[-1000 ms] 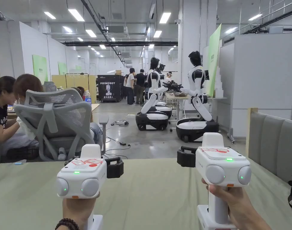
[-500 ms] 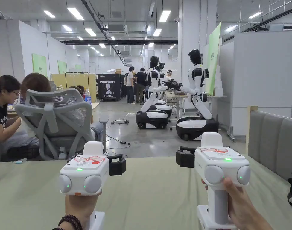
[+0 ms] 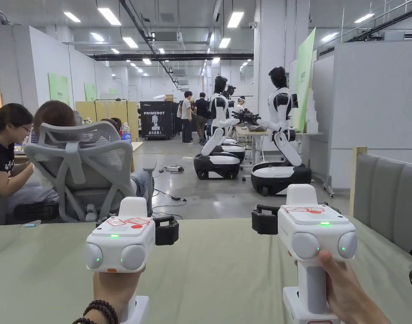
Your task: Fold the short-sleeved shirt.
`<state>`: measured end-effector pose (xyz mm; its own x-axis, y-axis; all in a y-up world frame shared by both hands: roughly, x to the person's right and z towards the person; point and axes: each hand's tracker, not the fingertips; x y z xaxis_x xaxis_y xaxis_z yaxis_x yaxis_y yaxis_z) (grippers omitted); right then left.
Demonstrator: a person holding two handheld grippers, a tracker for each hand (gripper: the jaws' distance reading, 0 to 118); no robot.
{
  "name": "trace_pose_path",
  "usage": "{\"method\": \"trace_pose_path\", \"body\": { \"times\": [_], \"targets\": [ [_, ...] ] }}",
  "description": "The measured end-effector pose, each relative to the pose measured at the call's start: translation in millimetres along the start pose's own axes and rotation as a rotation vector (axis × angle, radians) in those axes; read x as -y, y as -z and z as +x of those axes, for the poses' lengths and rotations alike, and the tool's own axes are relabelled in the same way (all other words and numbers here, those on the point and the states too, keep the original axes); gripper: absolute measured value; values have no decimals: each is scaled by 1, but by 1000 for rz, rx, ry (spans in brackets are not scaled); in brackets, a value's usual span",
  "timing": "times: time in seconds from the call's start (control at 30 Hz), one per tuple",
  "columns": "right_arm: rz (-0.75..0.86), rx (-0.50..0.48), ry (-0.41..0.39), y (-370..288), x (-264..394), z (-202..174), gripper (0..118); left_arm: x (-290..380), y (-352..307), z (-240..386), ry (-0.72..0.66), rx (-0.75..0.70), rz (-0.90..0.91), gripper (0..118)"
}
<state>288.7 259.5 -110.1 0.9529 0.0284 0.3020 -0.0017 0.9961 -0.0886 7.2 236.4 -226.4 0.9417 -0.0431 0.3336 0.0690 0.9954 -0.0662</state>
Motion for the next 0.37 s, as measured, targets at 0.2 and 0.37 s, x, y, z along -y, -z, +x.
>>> {"method": "trace_pose_path", "body": {
  "times": [0.2,0.37],
  "targets": [
    [-13,-10,-11,4,1,-1,118,1,1,0,5,2,-3,118],
    [-27,-18,33,8,6,1,118,2,2,-1,3,0,-5,118]
  ]
}}
